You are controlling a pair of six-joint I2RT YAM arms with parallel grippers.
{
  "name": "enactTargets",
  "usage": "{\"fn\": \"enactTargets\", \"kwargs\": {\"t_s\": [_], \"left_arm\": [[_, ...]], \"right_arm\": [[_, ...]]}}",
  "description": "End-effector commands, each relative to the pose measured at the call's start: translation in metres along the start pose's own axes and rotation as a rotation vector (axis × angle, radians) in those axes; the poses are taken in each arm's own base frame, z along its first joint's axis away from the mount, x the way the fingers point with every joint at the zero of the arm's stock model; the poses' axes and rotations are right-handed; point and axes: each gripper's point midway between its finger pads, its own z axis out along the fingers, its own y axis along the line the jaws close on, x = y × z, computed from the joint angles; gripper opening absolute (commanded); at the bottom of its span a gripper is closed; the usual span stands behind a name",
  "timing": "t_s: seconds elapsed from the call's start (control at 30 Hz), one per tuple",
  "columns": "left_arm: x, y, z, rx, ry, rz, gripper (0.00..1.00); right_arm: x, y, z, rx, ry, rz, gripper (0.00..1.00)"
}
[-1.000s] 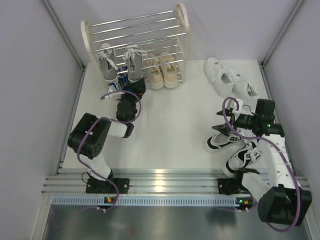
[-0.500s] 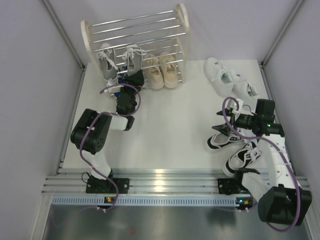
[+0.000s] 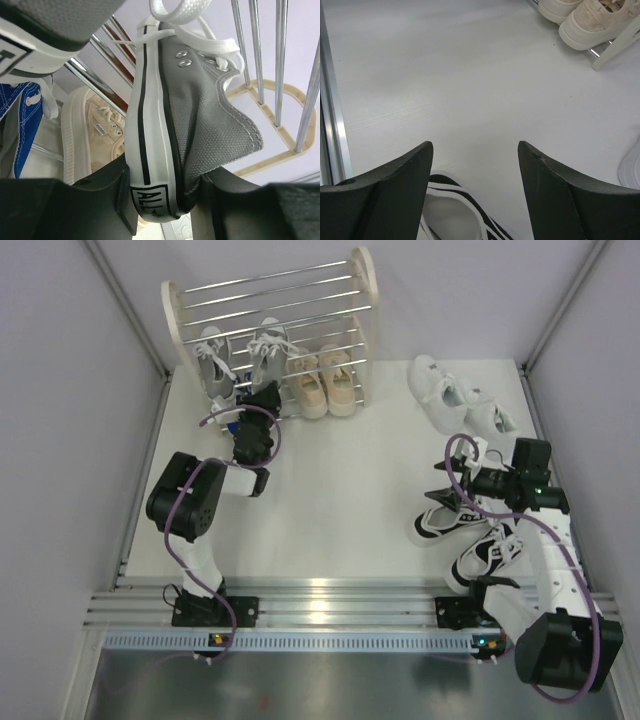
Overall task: Place and organize the shoes onto the shoe shelf
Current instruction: Adjust the shoe at the shoe shelf.
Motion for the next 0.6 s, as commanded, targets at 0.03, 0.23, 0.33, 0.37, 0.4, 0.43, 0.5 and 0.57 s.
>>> {"fn": "enactTargets", "kwargs": {"t_s": [0.03, 0.23, 0.33, 0.37, 0.4, 0.43, 0.5, 0.57], "left_arm": [[-0.063, -0.072, -0.006, 0.264, -0.212, -0.099, 0.00], [-0.086, -0.091, -0.011, 0.288, -0.268, -0.112, 0.00], [-0.102, -0.100, -0.013, 0.290, -0.318, -0.127, 0.00], [-0.105, -0.102, -0.013, 0.290, -0.329, -0.128, 0.00], [-0.112, -0.106, -0.013, 0.288, -0.356, -0.143, 0.00], [-0.115, -0.107, -0.013, 0.286, -0.368, -0.153, 0.00], [-0.120, -0.110, -0.011, 0.285, -0.388, -0.157, 0.00], [-0.126, -0.110, -0.009, 0.276, -0.415, -0.175, 0.00]], "right_arm": [[-0.011, -0.004, -0.003, -0.004, -0.040, -0.046, 0.69], [-0.011, -0.004, -0.004, -0.002, -0.041, -0.046, 0.69], [-0.011, -0.004, -0.005, 0.001, -0.041, -0.044, 0.69], [-0.011, -0.004, -0.005, -0.001, -0.043, -0.042, 0.69], [-0.011, -0.004, -0.005, 0.001, -0.043, -0.043, 0.69], [-0.011, -0.004, -0.005, 0.000, -0.042, -0.043, 0.69], [-0.012, -0.004, -0.005, 0.001, -0.043, -0.043, 0.69], [-0.012, -0.004, -0.006, 0.002, -0.045, -0.047, 0.69]]}}
